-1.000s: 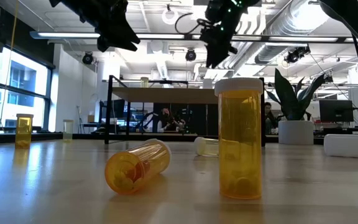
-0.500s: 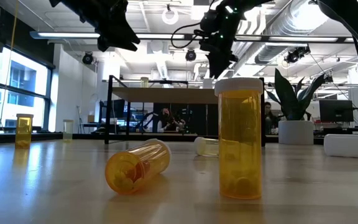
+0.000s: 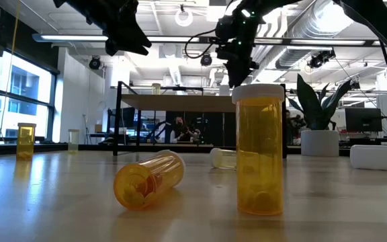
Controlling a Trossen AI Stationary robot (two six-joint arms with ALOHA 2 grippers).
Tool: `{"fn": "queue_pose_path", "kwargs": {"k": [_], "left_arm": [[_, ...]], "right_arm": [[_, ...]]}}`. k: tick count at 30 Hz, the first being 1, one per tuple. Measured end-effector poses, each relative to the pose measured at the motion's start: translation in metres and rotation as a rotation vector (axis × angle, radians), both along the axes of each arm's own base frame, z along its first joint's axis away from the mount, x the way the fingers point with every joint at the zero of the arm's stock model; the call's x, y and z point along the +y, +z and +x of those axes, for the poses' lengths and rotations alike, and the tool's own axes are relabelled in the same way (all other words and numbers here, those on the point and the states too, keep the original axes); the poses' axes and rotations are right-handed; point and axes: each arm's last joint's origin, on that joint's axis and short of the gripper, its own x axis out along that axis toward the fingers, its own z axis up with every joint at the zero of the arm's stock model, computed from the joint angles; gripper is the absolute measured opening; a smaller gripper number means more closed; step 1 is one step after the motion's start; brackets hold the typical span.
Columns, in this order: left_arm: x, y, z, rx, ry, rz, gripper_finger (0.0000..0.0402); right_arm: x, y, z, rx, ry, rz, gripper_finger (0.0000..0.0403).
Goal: Pick and place medicine bottles onto shelf by color
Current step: Adjust the white pill bottle on the shelf
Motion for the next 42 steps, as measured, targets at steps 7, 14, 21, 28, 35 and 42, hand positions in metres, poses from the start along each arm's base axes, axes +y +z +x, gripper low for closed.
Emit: {"fn": "queue_pose_path", "kwargs": {"k": [7,14,21,28,35,42], "left_arm": [[0.0,0.0,0.0,0.0,0.0,0.001,0.0159],[0.0,0.0,0.0,0.005,-0.008,0.011,0.0159],[0.0,0.0,0.0,0.006,-0.009,0.012,0.0159],[0.0,0.0,0.0,0.006,-0.009,0.012,0.0159],[0.0,0.0,0.0,0.004,-0.006,0.008,0.0159],[0.0,0.0,0.0,0.008,-0.005,0.004,0.0159]], "right_arm": [[0.001,0.0,-0.001,0.003,-0.008,0.008,0.0149],[0.004,0.0,0.001,0.004,0.004,0.016,0.0149],[0.007,0.0,0.005,0.001,0.016,0.013,0.0149],[0.009,0.001,0.009,-0.041,0.038,0.024,0.0149],[0.008,0.001,0.009,-0.03,0.027,0.001,0.0149],[0.009,0.01,0.008,-0.047,0.046,-0.016,0.0149]]}}
